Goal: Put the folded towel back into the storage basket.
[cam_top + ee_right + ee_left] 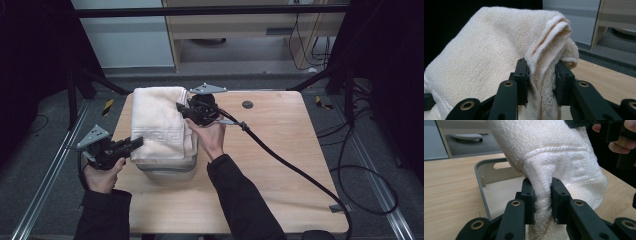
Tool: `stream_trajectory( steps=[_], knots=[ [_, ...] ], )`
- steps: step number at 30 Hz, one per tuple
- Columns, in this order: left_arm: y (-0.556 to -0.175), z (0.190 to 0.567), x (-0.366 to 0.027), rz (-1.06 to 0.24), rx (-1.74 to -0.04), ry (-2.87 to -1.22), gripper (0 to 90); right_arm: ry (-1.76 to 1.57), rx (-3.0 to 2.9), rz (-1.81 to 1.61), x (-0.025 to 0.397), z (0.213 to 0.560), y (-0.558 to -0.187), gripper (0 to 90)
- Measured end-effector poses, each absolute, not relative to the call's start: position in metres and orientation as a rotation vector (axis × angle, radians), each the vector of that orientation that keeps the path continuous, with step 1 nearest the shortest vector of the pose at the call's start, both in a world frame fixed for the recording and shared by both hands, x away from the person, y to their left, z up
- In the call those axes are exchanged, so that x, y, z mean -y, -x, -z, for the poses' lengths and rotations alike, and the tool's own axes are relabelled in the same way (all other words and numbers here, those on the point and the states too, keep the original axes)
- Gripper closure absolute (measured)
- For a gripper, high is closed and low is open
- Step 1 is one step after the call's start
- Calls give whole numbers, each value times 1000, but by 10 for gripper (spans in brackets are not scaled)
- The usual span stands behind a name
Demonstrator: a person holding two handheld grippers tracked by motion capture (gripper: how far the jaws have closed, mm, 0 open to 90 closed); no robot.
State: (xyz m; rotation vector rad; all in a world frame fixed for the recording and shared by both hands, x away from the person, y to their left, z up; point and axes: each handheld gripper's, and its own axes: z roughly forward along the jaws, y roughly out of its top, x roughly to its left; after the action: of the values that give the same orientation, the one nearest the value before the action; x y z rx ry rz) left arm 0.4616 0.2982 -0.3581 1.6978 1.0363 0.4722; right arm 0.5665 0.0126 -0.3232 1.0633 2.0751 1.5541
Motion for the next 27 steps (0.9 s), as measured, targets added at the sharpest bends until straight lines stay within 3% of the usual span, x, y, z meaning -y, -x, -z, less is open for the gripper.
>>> stream_trajectory(
  steps=[27],
  knots=[
    [-480,389,-300,-468,-1126,-1789,741,-1144,-2123,-1467,-27,370,-583,682]
  ],
)
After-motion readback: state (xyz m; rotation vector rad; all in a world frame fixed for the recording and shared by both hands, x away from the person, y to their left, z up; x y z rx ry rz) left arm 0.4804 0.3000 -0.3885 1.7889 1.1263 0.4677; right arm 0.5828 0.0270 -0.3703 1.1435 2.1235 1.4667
